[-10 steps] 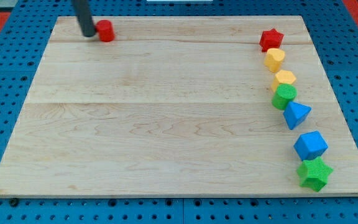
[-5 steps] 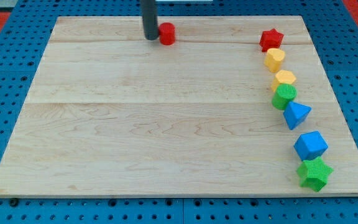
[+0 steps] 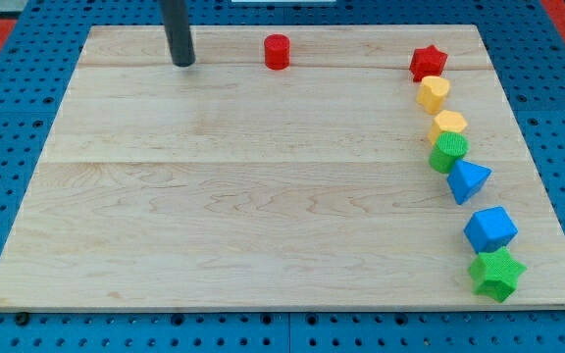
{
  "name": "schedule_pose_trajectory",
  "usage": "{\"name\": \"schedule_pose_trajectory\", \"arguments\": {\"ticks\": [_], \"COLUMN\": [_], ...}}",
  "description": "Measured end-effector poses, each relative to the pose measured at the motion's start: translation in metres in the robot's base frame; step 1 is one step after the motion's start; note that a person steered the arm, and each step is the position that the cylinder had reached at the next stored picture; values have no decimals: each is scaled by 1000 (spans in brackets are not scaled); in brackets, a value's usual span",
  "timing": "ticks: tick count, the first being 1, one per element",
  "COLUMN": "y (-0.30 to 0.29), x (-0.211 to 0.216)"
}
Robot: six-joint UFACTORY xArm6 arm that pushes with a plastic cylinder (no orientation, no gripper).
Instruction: Place the red circle to the top center of the board
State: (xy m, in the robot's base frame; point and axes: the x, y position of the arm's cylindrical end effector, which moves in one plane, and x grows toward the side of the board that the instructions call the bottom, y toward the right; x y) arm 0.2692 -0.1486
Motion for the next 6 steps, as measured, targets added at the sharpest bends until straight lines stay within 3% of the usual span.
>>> {"name": "schedule_pose_trajectory", "arguments": {"ticks": [2,6], "y": [-5,130], "x": [17,10]}}
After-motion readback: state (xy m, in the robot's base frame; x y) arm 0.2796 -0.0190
